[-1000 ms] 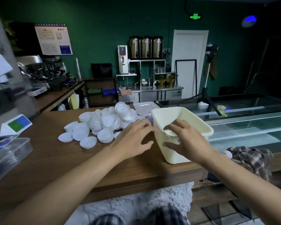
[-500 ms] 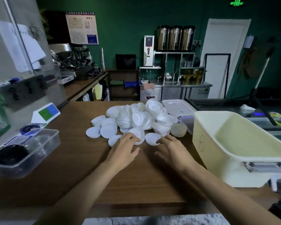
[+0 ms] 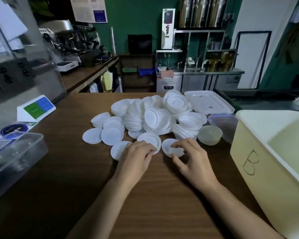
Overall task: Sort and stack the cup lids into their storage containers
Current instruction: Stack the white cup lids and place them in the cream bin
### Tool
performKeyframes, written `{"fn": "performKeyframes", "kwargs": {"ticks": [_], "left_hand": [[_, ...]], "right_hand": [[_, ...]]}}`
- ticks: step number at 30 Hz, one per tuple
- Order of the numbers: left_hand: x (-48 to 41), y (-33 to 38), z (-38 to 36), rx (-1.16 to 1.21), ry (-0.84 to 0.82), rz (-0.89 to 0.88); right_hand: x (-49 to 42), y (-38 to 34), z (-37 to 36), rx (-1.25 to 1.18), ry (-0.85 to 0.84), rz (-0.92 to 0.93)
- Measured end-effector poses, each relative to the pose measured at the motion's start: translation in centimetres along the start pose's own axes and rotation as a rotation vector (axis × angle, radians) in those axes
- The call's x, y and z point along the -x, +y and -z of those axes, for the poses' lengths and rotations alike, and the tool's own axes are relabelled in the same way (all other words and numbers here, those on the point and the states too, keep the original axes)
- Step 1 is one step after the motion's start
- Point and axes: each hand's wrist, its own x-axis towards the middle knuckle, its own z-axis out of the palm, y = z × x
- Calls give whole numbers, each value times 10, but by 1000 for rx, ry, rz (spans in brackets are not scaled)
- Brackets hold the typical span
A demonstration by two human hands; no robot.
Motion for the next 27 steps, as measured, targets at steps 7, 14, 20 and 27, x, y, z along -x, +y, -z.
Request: {"fn": "performKeyframes", "kwargs": {"ticks": [7, 14, 20, 27], "left_hand": [[1, 7, 9, 121, 20, 80], [-1, 26, 28, 687, -59, 353], [0, 26, 26, 662, 57, 304], [7, -5, 13, 22, -113, 4]], "right_hand": [[-2, -1, 2, -82, 38, 21], [-4, -16, 15, -317, -23, 12], [-6, -12, 12, -592, -28, -196], [-11, -2, 8, -728, 60, -368]]}}
